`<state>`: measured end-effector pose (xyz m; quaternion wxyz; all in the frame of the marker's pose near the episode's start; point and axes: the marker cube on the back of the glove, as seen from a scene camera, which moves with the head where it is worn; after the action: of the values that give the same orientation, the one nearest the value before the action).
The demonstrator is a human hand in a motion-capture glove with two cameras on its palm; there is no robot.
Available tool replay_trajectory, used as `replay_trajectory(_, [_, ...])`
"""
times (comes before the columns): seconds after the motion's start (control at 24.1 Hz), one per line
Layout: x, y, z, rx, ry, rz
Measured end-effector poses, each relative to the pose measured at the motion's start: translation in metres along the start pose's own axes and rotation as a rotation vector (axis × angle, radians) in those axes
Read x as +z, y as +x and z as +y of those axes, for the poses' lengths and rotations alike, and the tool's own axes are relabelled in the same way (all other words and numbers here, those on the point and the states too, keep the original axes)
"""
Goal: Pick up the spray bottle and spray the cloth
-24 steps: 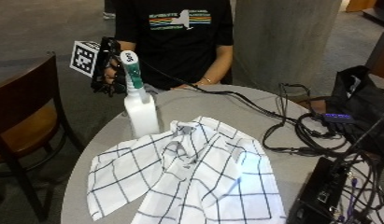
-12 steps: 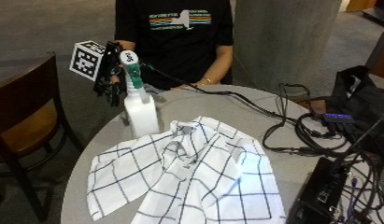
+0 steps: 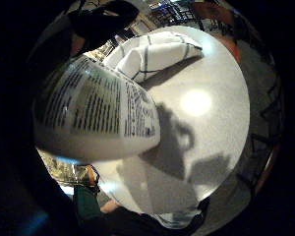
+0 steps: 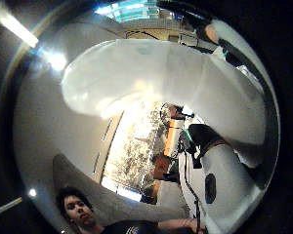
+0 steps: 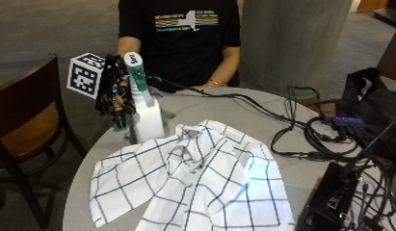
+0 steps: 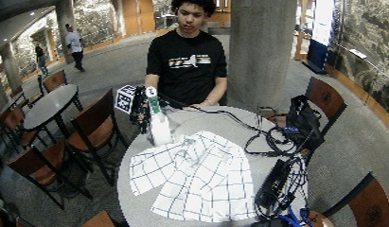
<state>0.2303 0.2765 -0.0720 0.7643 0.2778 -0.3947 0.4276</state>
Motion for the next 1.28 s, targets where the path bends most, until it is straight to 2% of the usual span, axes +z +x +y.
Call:
replay_trajectory(0.75, [0.020, 0.002, -0.037, 0.026, 0.087, 0.044])
replay_trajectory(1.08, [0.022, 0.001, -0.039, -0.019, 0.212, 0.061])
replay_trajectory(1.28, [0.017, -0.001, -0.037, -0.055, 0.205, 0.080])
